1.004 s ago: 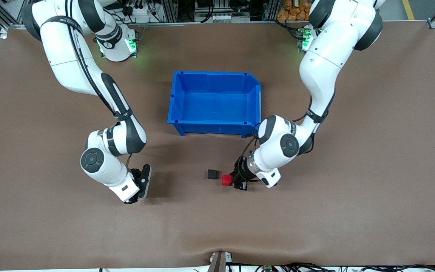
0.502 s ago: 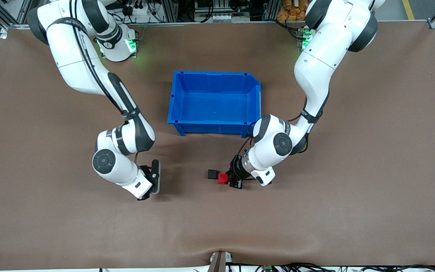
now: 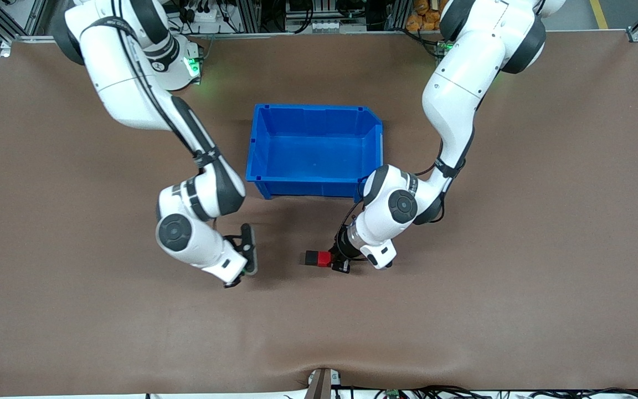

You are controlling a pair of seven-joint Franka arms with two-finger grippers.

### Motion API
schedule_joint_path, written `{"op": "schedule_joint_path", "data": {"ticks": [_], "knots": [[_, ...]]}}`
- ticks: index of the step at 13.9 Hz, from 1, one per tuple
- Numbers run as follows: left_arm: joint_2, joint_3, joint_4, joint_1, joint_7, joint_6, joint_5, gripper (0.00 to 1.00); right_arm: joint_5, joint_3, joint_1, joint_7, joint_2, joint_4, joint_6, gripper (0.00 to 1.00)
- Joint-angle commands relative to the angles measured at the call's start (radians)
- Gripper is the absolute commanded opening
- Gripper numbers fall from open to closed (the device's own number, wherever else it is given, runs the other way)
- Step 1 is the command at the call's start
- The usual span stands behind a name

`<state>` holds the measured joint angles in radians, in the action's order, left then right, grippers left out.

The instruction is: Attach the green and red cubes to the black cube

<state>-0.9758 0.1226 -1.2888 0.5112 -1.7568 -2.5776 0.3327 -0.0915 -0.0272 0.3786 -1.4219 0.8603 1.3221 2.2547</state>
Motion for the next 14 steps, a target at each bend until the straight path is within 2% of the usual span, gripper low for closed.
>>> {"op": "schedule_joint_path", "data": {"ticks": [1,2,3,4,7,9,12,14], "knots": [[-0.012,-0.014,0.020,0.009,-0.001,-0.003,0.002,0.32,-0.005,0.004,0.026,0.018,0.014,-0.023,-0.004,0.00],[-0.012,-0.014,0.020,0.007,-0.006,-0.003,0.002,0.56,-0.005,0.006,0.048,0.038,0.014,-0.023,-0.007,0.00],[-0.011,-0.014,0.020,0.006,-0.006,-0.003,0.002,0.91,0.001,0.006,0.077,0.066,0.014,-0.023,-0.010,0.00],[-0.011,-0.014,0.020,0.003,0.002,-0.003,0.000,1.00,0.003,0.007,0.100,0.099,0.014,-0.023,-0.009,0.00],[-0.004,-0.014,0.019,-0.002,0.046,-0.001,0.000,1.00,0.032,0.018,0.124,0.260,0.019,-0.024,-0.007,0.00],[0.011,-0.009,0.019,-0.034,0.062,0.019,-0.001,1.00,0.082,0.018,0.125,0.325,0.023,-0.035,-0.007,0.00],[0.052,-0.015,0.019,-0.057,0.124,0.120,-0.024,1.00,0.096,0.020,0.132,0.365,0.071,-0.116,-0.012,0.00],[0.077,-0.012,0.019,-0.118,0.173,0.215,-0.052,1.00,0.096,0.021,0.149,0.412,0.114,-0.165,-0.012,0.00]]}}
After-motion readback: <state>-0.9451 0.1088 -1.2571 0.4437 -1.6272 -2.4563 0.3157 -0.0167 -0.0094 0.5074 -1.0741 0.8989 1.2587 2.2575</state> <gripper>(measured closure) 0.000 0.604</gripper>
